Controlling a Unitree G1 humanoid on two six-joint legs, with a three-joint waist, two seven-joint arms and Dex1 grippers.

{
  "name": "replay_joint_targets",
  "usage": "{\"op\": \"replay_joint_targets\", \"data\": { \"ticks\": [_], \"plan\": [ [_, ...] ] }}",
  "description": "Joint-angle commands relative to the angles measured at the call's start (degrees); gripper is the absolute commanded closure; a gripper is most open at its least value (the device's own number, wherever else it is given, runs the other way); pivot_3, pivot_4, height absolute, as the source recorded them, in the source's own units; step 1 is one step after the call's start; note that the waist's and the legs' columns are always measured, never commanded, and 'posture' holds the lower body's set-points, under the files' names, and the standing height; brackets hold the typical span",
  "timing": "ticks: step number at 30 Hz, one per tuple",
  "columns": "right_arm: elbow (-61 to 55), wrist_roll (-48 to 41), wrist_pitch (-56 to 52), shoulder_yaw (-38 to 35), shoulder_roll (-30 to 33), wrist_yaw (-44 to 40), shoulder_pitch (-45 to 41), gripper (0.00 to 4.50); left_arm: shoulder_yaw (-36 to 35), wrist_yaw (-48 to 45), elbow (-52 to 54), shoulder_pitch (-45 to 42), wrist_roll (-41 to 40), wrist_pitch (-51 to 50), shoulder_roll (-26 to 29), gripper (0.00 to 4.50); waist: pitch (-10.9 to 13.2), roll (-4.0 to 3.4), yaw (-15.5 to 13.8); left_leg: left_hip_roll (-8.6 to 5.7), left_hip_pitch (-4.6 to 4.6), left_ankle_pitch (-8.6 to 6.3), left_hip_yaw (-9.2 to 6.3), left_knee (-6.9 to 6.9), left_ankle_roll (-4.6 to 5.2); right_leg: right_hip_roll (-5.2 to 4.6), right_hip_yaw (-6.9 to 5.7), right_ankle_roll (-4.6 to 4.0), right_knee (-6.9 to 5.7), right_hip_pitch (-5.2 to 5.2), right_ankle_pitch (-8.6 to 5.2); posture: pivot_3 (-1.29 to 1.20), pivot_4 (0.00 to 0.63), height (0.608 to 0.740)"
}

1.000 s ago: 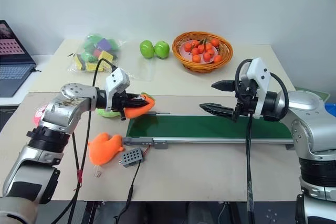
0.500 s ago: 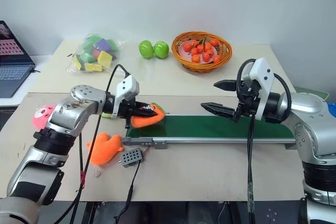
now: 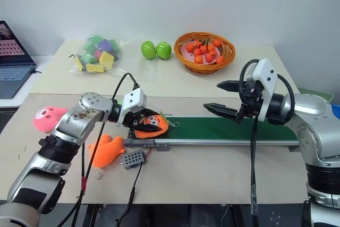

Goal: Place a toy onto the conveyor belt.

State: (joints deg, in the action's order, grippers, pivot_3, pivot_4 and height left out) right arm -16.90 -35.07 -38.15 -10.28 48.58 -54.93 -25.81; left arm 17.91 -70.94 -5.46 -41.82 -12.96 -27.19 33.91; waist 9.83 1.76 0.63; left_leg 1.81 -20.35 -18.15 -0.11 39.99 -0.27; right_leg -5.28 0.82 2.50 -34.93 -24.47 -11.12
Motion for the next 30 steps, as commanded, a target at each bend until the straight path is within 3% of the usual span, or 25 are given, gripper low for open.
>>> {"op": "replay_joint_targets", "data": {
  "ticks": [1,2,3,15,22,30],
  "plan": [
    [-0.8,-1.1,0.6,-1.9,0.9,-0.3,-1.1,0.00,-2.5,0.2,1.7,-1.6,-1.9,-1.8,-0.4,0.43,0.0,0.00,0.0,0.00,0.00,0.00,0.00,0.00,0.00,0.00,0.00,0.00,0.00,0.00,0.00,0.00,0.150,0.738],
    [-0.7,-1.1,0.6,-1.9,0.9,-0.4,-1.2,0.00,-3.0,0.5,2.0,-1.9,-2.6,-2.9,-0.7,0.08,0.0,0.00,0.0,0.00,0.00,0.00,0.00,0.00,0.00,0.00,0.00,0.00,0.00,0.00,0.00,0.00,0.150,0.738],
    [-0.6,-1.1,0.6,-1.8,0.9,-0.4,-1.3,0.00,-3.6,0.9,2.2,-2.2,-3.2,-4.0,-1.1,0.02,0.0,0.00,0.0,0.00,0.00,0.00,0.00,0.00,0.01,0.00,0.00,0.00,0.00,0.00,0.00,0.00,0.150,0.738],
    [0.4,-0.6,0.8,-1.0,1.0,-1.3,-2.6,0.00,-12.6,9.7,5.8,-9.4,-11.5,-17.1,-5.0,0.02,0.0,0.00,0.0,0.00,0.00,-0.02,-0.02,0.06,0.04,0.00,0.00,0.00,-0.01,0.02,0.00,0.00,0.150,0.738],
    [0.7,-0.5,0.2,-0.7,3.5,-3.7,-2.9,0.00,-20.3,11.4,11.1,-8.5,-18.8,-24.1,-1.3,0.02,0.0,-0.02,0.3,0.00,0.03,-0.04,-0.01,0.03,0.06,0.01,0.02,0.00,-0.01,0.00,0.00,0.00,0.150,0.738],
    [-1.2,-1.7,-2.3,2.3,5.8,-7.6,-3.1,0.00,-25.9,16.6,24.0,1.0,-23.9,-29.5,4.3,0.02,0.0,-0.02,0.1,0.02,0.04,-0.03,-0.03,0.05,0.06,0.00,0.02,0.01,-0.03,0.02,0.00,0.00,0.150,0.738]
  ]
}}
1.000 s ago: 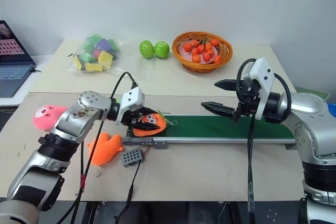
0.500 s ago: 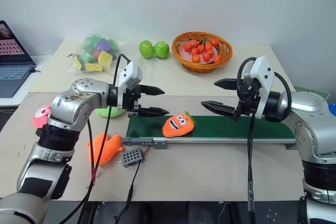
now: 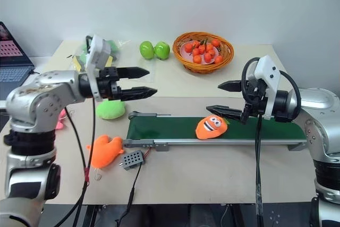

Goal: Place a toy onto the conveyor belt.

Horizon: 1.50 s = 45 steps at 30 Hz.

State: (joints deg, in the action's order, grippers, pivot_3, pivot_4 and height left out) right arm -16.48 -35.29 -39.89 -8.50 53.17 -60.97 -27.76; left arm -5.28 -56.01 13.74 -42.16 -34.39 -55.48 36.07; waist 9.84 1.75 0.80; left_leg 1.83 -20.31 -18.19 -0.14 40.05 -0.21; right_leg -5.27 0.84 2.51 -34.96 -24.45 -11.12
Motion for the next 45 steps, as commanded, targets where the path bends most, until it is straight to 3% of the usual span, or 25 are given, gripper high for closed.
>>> {"op": "replay_joint_targets", "data": {
  "ticks": [1,15,45],
  "plan": [
    [-1.1,-1.1,-0.4,0.9,1.2,-2.0,-1.7,0.00,-2.5,1.4,5.7,2.7,-2.1,-0.9,3.8,0.02,0.0,0.00,0.0,0.00,0.00,0.01,0.00,0.01,-0.01,0.00,0.00,0.00,0.00,0.01,0.00,0.00,0.150,0.738],
    [2.9,1.2,1.7,4.4,-0.1,-4.1,-6.2,0.00,0.5,1.0,6.8,8.5,0.9,5.8,12.1,0.02,0.0,-0.01,-0.1,-0.01,0.00,0.01,0.02,-0.02,-0.01,0.00,-0.01,0.00,0.04,0.00,0.00,0.00,0.150,0.738],
    [3.0,1.2,2.8,2.8,-0.1,-2.2,-6.0,0.00,3.4,0.9,0.0,1.7,2.0,8.8,10.1,0.02,0.0,-0.01,-0.1,-0.01,0.00,0.00,0.02,-0.01,0.00,0.00,-0.01,0.00,0.04,0.02,0.00,0.00,0.150,0.738]
  ]
}}
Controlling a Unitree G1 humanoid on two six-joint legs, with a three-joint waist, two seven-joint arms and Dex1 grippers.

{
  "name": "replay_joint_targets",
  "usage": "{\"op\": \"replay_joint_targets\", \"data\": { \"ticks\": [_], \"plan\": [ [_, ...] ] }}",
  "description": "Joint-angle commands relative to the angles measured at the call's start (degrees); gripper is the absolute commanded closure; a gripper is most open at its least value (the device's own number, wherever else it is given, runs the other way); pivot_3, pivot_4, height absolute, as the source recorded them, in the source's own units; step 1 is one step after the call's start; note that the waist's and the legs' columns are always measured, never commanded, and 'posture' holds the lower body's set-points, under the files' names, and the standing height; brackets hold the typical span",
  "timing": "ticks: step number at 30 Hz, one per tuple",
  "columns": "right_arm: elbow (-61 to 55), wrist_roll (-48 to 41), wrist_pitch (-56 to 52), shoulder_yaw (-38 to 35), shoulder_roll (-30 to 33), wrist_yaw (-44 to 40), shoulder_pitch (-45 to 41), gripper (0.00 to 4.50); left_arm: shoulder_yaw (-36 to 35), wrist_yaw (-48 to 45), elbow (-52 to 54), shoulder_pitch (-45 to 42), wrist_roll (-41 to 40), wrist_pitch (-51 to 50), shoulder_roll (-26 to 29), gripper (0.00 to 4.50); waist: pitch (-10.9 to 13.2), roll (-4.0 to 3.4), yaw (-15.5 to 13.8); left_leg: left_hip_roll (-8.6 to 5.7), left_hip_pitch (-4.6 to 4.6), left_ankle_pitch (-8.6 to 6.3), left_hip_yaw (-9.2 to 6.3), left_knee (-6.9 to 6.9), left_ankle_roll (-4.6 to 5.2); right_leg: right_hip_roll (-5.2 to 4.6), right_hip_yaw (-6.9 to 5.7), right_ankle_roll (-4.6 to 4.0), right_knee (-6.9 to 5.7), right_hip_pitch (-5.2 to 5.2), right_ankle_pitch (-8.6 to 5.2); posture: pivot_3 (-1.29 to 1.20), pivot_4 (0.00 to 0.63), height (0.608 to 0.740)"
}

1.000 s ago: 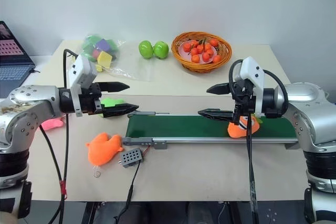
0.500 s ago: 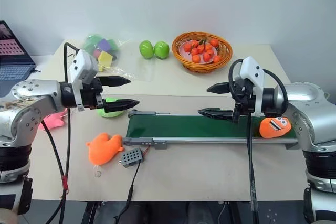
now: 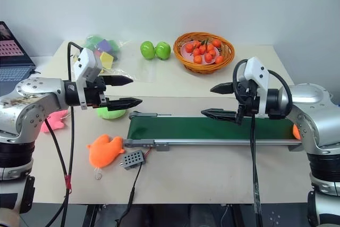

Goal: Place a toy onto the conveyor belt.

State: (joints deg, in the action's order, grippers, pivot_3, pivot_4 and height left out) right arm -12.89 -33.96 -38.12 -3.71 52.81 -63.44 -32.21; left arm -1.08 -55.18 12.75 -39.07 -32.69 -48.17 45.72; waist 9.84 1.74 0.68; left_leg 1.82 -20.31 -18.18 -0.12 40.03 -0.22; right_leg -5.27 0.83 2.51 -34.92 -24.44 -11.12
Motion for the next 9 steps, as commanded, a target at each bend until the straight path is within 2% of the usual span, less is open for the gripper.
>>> {"op": "replay_joint_targets", "data": {
  "ticks": [1,9],
  "plan": [
    [-0.5,-0.1,1.0,-1.9,0.2,0.3,-1.6,0.00,-0.9,0.2,1.0,-1.4,0.3,1.4,0.5,0.02,0.0,0.00,0.0,0.00,0.00,0.00,0.00,0.00,0.00,0.00,0.00,0.00,0.00,0.00,0.00,0.00,0.150,0.738],
    [-0.5,-0.1,0.9,-1.6,-0.1,0.5,-1.9,0.00,-0.8,0.9,0.4,-0.1,1.8,1.9,1.4,0.02,0.0,0.00,0.0,0.00,0.00,0.00,0.00,0.00,0.00,0.00,0.00,0.00,0.00,0.00,0.00,0.00,0.150,0.738]
  ]
}}
